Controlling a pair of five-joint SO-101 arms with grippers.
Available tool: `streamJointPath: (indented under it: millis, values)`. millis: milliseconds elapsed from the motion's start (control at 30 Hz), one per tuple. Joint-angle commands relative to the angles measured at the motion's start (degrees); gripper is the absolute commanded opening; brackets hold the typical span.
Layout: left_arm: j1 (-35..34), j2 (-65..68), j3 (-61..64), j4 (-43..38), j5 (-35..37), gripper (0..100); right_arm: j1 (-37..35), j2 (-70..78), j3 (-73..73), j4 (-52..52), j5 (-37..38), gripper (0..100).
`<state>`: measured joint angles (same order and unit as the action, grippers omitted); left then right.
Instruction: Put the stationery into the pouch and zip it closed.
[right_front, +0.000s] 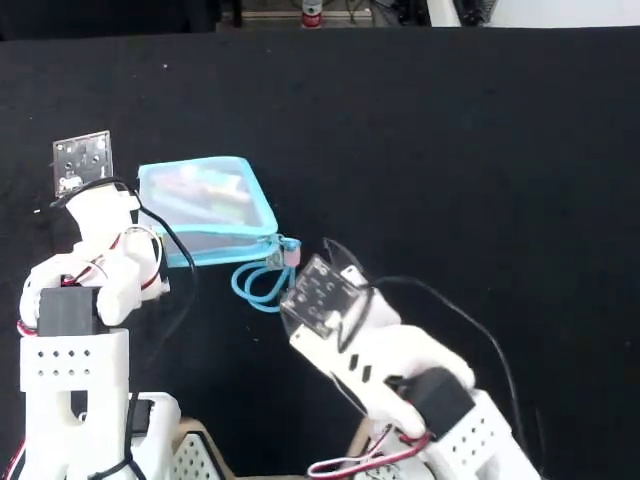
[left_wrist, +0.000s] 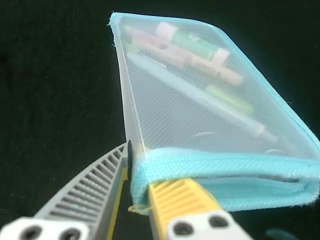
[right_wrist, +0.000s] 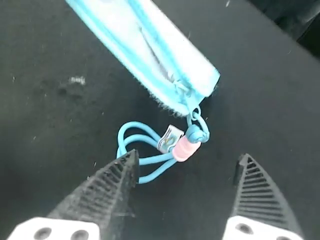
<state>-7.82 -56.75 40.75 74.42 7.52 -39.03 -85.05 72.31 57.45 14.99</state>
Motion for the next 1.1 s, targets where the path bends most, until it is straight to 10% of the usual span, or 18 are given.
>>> streamJointPath:
  millis: [0,667,1067]
  values:
    - [0.75,-0.44,-0.66,-0.97,0.18,3,-0.44,-6.46,7.69,-6.95,0.62,30.0]
    - [0.66,-0.44,-1.01,-0.62,0.0,3,5.27,-5.67,18.42,-28.04,0.18,30.0]
    - [0.57,-0.44,-0.84,-0.62,-0.09,3,5.45,24.57,7.08,-40.18,0.62,30.0]
